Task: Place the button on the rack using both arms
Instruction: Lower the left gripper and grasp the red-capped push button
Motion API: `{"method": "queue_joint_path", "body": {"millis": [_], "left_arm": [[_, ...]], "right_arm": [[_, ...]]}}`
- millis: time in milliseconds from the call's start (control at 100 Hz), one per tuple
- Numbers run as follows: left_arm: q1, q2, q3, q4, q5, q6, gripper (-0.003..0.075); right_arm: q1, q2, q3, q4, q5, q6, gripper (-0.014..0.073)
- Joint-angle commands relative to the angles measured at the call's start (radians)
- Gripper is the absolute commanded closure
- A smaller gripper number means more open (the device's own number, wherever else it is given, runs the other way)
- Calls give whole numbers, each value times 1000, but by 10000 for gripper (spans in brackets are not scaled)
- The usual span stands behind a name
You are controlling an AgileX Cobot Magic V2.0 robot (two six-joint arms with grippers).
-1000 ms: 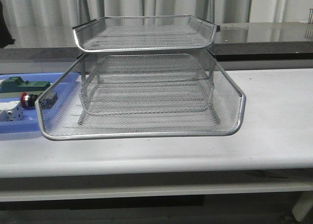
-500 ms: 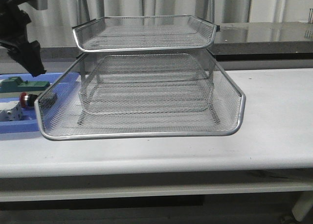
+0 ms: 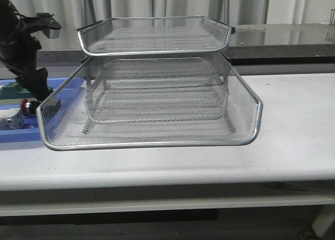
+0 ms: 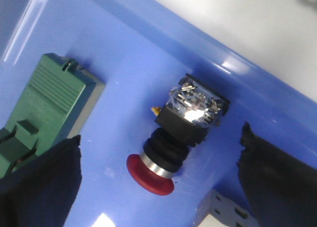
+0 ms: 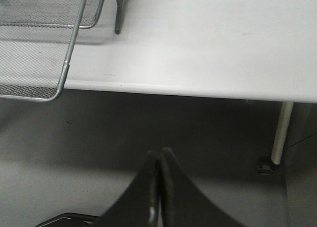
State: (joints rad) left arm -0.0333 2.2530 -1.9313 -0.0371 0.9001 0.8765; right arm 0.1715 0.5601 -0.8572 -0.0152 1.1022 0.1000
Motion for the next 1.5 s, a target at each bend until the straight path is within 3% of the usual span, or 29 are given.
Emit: {"method": "queue_joint_path", "body": {"millis": [0, 790, 880, 1050, 1170, 1260, 1490], "left_arm": [[2, -45, -34, -4, -49, 14, 111], [2, 45, -34, -2, -103, 14, 127], [2, 45, -34, -2, -101, 14, 206], [2, 45, -34, -2, -95, 14, 479], [2, 38, -34, -2, -90, 14, 614], [2, 30, -49, -2, -70, 14, 652], [2, 28, -206, -2, 121, -7, 659]], "right_arm": [[-2, 4, -34, -6, -50, -1, 662], [-2, 4, -33, -6, -50, -1, 662], [-2, 4, -33, -6, -50, -1, 662], [-2, 4, -33, -6, -50, -1, 662], [-2, 4, -33, -6, -50, -1, 662], [-2, 4, -33, -6, -50, -1, 662], [-2, 4, -33, -6, -50, -1, 662]]}}
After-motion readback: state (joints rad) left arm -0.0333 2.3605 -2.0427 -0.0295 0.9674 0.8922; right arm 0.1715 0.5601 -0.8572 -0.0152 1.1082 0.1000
